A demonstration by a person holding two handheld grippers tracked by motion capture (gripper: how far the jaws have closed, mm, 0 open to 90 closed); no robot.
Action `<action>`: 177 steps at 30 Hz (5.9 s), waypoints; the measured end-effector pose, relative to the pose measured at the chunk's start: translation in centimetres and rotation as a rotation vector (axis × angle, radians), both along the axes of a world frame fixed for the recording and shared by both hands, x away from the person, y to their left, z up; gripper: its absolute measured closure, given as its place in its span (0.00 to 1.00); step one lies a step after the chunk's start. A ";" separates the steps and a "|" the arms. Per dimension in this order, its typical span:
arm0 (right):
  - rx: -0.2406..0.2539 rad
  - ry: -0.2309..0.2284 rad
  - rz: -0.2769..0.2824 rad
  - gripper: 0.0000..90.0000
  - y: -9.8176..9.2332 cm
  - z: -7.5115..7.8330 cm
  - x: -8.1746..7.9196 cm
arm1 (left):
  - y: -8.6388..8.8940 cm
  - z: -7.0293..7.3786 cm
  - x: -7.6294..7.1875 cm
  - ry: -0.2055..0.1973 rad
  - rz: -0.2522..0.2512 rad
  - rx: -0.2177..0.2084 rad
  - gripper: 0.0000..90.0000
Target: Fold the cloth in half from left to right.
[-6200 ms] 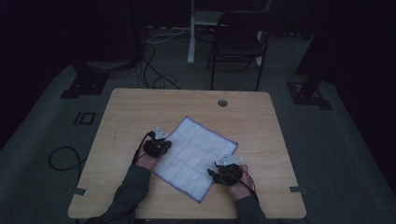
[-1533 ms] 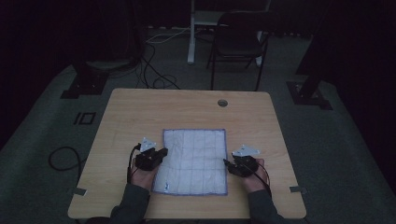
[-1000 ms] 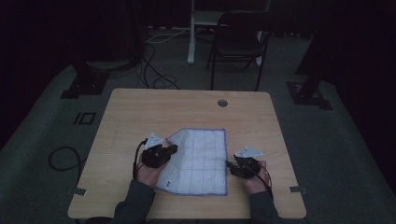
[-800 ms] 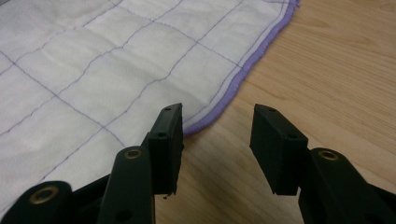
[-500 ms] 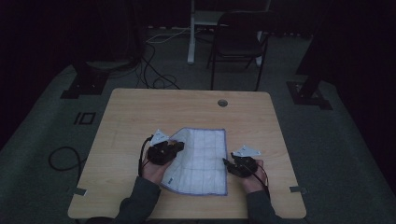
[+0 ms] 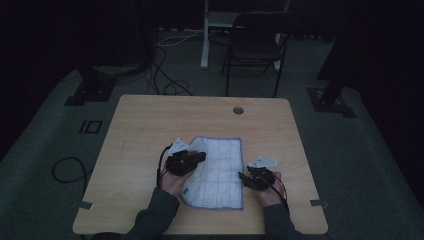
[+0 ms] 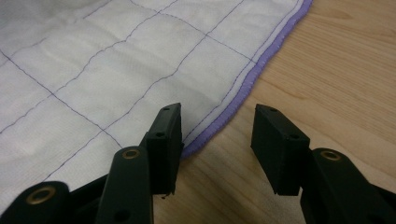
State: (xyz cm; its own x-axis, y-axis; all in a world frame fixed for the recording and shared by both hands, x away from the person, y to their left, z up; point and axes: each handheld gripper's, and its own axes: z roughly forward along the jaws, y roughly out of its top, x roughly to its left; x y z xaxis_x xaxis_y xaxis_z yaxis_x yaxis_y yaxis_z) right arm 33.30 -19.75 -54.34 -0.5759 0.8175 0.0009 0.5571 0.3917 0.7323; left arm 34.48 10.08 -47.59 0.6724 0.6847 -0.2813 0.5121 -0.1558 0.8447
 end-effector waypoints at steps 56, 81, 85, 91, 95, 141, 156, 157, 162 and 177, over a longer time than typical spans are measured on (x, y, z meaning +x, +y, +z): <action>0.018 0.002 -0.007 0.59 -0.3 -0.2 -0.1 | -9.6 -5.0 2.3 0.168 -0.151 0.047 0.89; 0.019 -0.002 -0.007 0.58 -0.3 -0.2 -0.1 | -1.0 -4.6 1.2 0.142 -0.028 0.073 0.79; 0.020 -0.002 -0.007 0.58 -0.3 -0.2 -0.1 | -0.9 -5.8 0.9 0.151 -0.035 0.126 0.95; 0.018 -0.002 -0.007 0.58 -0.3 -0.2 -0.1 | -0.6 -7.0 0.2 0.167 -0.037 0.174 1.00; 0.018 -0.003 -0.006 0.58 -0.2 -0.2 -0.1 | -0.3 -7.1 -0.8 0.172 -0.037 0.166 1.00; 0.022 0.005 -0.010 0.58 -0.5 -0.2 -0.1 | -6.4 -6.4 -7.0 0.101 -0.338 0.158 0.82; 0.042 -0.099 -0.039 0.61 0.0 1.8 -0.2 | -3.5 -6.0 -5.1 0.076 -0.194 0.172 0.79; 0.042 -0.099 -0.039 0.61 0.0 1.8 -0.2 | -3.5 -6.0 -5.1 0.076 -0.194 0.172 0.79; 0.028 -0.114 0.037 0.60 2.1 2.4 0.6 | -3.2 -6.2 -4.9 0.081 -0.184 0.169 0.78; -0.050 -0.069 0.096 0.61 4.7 1.4 2.7 | -2.6 -6.4 -4.5 0.084 -0.160 0.163 0.78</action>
